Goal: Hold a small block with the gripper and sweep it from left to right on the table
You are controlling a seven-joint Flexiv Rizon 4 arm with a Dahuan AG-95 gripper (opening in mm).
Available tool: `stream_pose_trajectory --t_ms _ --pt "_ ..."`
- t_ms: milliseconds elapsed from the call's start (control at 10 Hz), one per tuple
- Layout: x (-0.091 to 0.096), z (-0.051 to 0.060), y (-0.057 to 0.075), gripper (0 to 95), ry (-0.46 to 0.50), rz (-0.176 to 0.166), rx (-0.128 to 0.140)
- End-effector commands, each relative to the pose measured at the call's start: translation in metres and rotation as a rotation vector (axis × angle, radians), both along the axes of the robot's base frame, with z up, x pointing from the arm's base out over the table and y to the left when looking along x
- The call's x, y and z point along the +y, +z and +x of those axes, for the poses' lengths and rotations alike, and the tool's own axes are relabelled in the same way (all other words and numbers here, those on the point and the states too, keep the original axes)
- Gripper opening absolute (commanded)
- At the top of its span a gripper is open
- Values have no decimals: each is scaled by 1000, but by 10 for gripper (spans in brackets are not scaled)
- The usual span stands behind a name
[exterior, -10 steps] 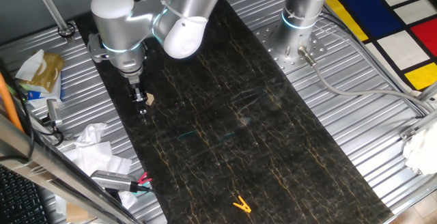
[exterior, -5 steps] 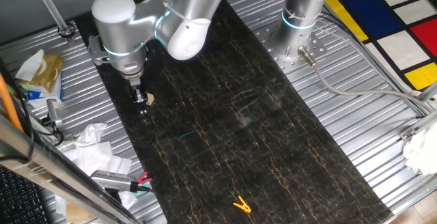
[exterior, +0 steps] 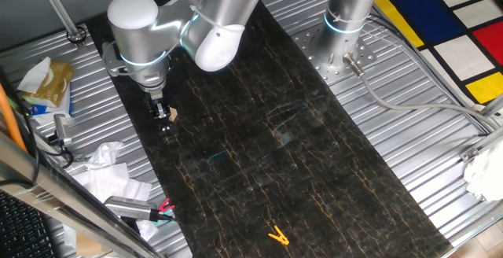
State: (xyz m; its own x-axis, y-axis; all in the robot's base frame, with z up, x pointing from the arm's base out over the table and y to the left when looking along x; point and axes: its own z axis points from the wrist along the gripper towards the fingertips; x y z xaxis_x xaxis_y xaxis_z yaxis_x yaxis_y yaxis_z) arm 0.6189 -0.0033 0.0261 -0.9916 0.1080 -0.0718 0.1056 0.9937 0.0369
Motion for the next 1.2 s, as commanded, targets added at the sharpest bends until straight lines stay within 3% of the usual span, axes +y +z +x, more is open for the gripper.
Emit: stream_pose_trajectory --t_ms 100,400,1200 --pt "0 0 0 570 16 -4 7" --pt "0 0 0 570 49 -13 17" --pt "0 0 0 570 113 -28 6"
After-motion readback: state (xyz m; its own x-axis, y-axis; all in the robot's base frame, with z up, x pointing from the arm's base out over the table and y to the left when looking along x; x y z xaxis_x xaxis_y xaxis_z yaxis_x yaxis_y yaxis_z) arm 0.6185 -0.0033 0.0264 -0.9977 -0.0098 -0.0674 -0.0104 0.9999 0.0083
